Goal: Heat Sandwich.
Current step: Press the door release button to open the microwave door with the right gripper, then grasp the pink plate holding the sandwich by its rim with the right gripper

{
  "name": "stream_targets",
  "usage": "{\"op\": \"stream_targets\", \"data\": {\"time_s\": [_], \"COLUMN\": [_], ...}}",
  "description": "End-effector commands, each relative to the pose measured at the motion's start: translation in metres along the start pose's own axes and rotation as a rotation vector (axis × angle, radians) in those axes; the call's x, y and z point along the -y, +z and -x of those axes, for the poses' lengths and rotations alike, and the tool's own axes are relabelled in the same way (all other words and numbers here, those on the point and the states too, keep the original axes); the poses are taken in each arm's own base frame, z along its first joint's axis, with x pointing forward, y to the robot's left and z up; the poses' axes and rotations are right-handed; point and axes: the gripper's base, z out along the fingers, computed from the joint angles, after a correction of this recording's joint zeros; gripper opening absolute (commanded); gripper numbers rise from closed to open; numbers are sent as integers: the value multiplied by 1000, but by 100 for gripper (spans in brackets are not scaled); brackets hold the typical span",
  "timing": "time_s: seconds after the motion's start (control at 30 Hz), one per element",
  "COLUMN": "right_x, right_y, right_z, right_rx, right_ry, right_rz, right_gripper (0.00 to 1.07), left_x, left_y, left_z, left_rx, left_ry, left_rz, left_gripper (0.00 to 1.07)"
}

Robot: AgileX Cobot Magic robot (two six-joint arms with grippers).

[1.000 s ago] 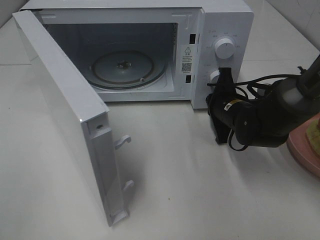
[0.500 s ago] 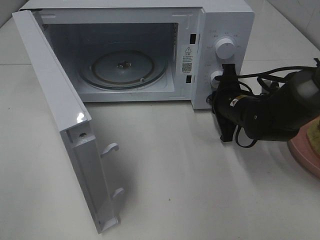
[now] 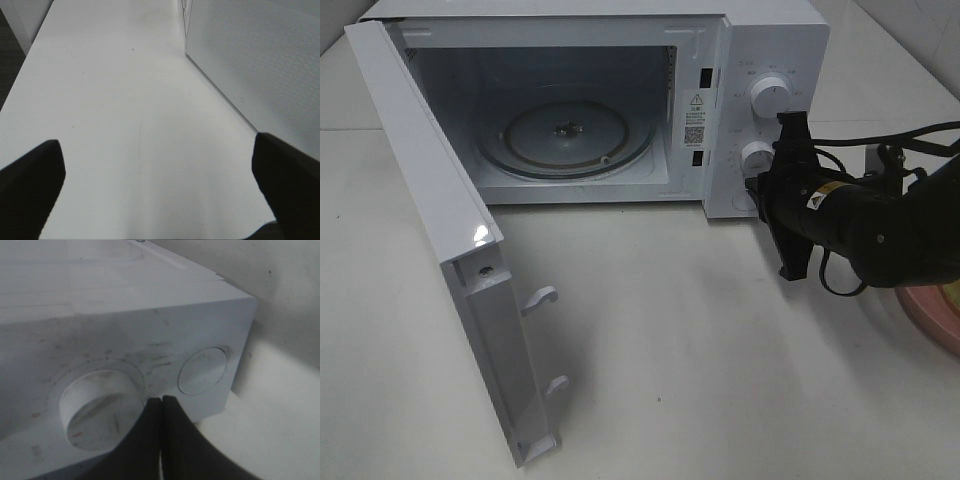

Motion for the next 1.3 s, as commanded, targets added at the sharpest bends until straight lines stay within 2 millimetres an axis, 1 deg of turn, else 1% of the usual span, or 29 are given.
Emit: {"op": "stream_targets", "data": {"time_s": [0.03,0.1,0.13,0.2,0.23,0.3,0.37,0.4,0.43,0.5,0.53,0.57,0.6,0.63,0.67,0.7,0.73,0.8,0.83,0.87,0.9,1.0,1.1,1.17,1.2,1.27,1.3], "right_x": [-2,1,1,2,1,1,0,-2,-2,-2,-4,-4,-4,-4,-4,-5,-5,-6,-8,-8,-8,-9,-11,-13,-13,-18,-19], "right_y": [-13,-23,-23,-30,-36,-39,-44,-48,-48,-52,-56,-57,-57,-59,-64,-66,-66,-71,-75,-78,-78,-87,-89,-92,-92,-95,-96], "right_z": [-1,-1,-1,-1,-1,-1,-1,-1,-1,-2,-2,-2,-2,-2,-2,-2,-2,-2,-2,-2,-2,-3,-3,-4,-4,-2,0], "right_rx": [-40,-56,-56,-64,-77,-85,-105,-127,-127,-153,-177,-193,-193,-209,-247,-266,-266,-301,-335,-358,-358,-455,-499,-590,-590,-674,-694], "right_ry": [-50,-98,-98,-135,-181,-213,-280,-371,-371,-478,-594,-661,-661,-714,-837,-890,-890,-996,-1101,-1152,-1152,-1304,-1353,-1437,-1437,-1539,-1561], "right_rz": [-45,-97,-97,-127,-162,-180,-216,-240,-240,-260,-264,-270,-270,-280,-296,-304,-304,-308,-307,-311,-311,-342,-359,-409,-409,-475,-505], "right_gripper": [0,0,0,0,0,0,0,0,0,1,2,2,2,3,3,4,4,5,5,6,6,7,8,9,9,10,10], "left_x": [0,0,0,0,0,0,0,0,0,0,0,0,0,0,0,0,0,0,0,0,0,0,0,0,0,0,0], "left_y": [-3,-3,-3,-3,-3,-3,-3,-3,-3,-3,-3,-3,-3,-3,-3,-3,-3,-3,-3,-3,-3,-3,-3,-3,-3,-3,-3], "left_z": [-1,-1,-1,-1,-1,-1,-1,-1,-1,-1,-1,-1,-1,-1,-1,-1,-1,-1,-1,-1,-1,-1,-1,-1,-1,-1,-1], "left_rx": [35,35,35,35,35,35,35,35,35,35,35,35,35,35,35,35,35,35,35,35,35,35,35,35,35,35,35], "left_ry": [-1,-1,-1,-1,-1,-1,-1,-1,-1,-1,-1,-1,-1,-1,-1,-1,-1,-1,-1,-1,-1,-1,-1,-1,-1,-1,-1], "left_rz": [4,4,4,4,4,4,4,4,4,4,4,4,4,4,4,4,4,4,4,4,4,4,4,4,4,4,4], "left_gripper": [96,96,96,96,96,96,96,96,96,96,96,96,96,96,96,96,96,96,96,96,96,96,96,96,96,96,96]}}
